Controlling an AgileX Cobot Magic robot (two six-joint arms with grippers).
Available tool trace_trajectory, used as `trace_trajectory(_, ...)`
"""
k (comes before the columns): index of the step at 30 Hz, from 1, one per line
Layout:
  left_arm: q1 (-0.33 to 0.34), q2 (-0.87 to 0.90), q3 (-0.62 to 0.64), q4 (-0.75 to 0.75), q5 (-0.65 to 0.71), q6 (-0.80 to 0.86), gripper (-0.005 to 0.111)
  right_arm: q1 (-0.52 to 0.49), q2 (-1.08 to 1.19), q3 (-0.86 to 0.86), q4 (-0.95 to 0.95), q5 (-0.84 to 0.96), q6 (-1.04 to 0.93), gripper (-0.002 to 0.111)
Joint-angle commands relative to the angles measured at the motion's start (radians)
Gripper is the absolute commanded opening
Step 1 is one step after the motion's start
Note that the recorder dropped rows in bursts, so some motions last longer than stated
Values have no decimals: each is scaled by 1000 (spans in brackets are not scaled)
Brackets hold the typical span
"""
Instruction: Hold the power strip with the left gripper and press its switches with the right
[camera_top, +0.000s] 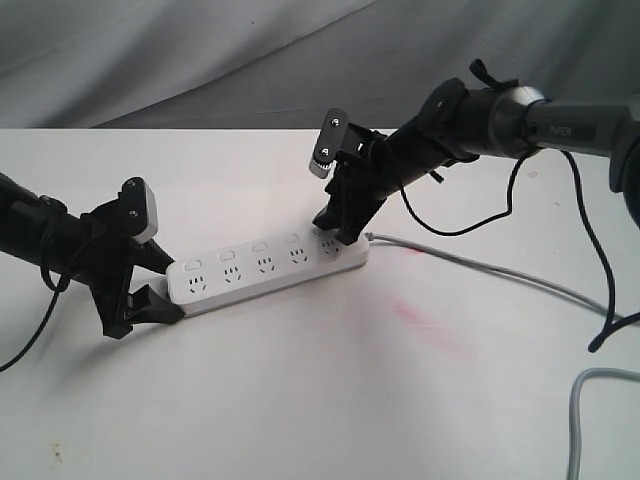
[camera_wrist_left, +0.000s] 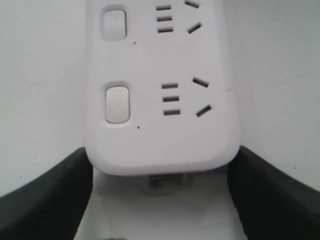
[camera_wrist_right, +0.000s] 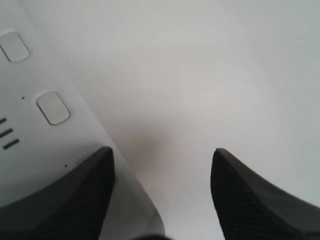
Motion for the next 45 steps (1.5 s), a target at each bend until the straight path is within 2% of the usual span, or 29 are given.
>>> trace_trajectory(1,-4,-2,-1,11,-16,1,60,10,-35,23,-53,29,-18,54)
trace_trajectory(12,-4,-2,-1,11,-16,1,60,2,-165,23,-55,76,-14,54)
trace_trajectory(14,-4,-2,-1,11,-16,1,60,2,-186,25,-55,103,-12,50)
trace_trajectory(16,-4,-2,-1,11,-16,1,60,0,-226,66,-44,103,-10,36)
trace_trajectory(19,-4,-2,-1,11,-16,1,60,-2,-344,226,-3,12,-15,9)
trace_trajectory(21,-4,-2,-1,11,-16,1,60,-2,-436,337,6,-43,-15,0)
trace_trajectory(36,-4,-2,-1,11,-16,1,60,-2,-1338,1149,276,-228,-15,0)
trace_trajectory(40,-4,-2,-1,11,-16,1,60,-2,-1528,1271,318,-328,-15,0)
trace_trajectory(45,-4,-2,-1,11,-16,1,60,-2,-1647,1314,321,-418,-15,0)
